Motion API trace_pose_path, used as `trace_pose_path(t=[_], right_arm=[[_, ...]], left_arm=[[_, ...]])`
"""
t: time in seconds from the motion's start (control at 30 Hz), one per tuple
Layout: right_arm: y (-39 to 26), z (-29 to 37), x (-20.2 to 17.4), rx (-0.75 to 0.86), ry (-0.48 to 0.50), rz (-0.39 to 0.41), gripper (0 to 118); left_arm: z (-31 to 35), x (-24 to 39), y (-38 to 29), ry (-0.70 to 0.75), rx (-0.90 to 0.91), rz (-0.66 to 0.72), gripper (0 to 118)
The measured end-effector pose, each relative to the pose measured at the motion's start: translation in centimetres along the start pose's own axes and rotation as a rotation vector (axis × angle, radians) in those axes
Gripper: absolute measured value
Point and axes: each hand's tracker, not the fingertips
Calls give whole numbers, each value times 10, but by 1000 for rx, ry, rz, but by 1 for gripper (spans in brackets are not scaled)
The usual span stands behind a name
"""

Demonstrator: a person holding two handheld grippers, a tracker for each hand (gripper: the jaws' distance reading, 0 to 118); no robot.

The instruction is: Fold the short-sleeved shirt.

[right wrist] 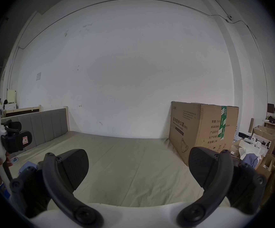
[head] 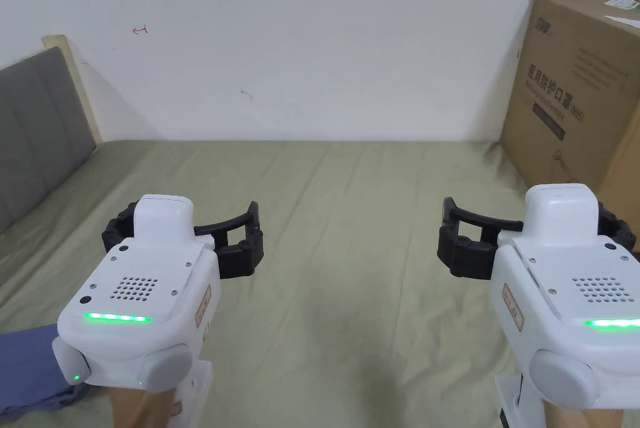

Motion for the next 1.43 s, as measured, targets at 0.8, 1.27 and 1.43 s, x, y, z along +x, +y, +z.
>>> trace_pose_path(t=[0.8,1.27,1.43], right_arm=[[25,-17,-8,-498,-167,-201,118],[24,-20,-7,-551,-181,-190,117],[23,-18,-9,-519,-178,-164,117]], left_arm=[[2,-4,8,-7,7,20,113],[3,-8,8,-4,8,23,113],[4,-8,9,-5,11,32,113]])
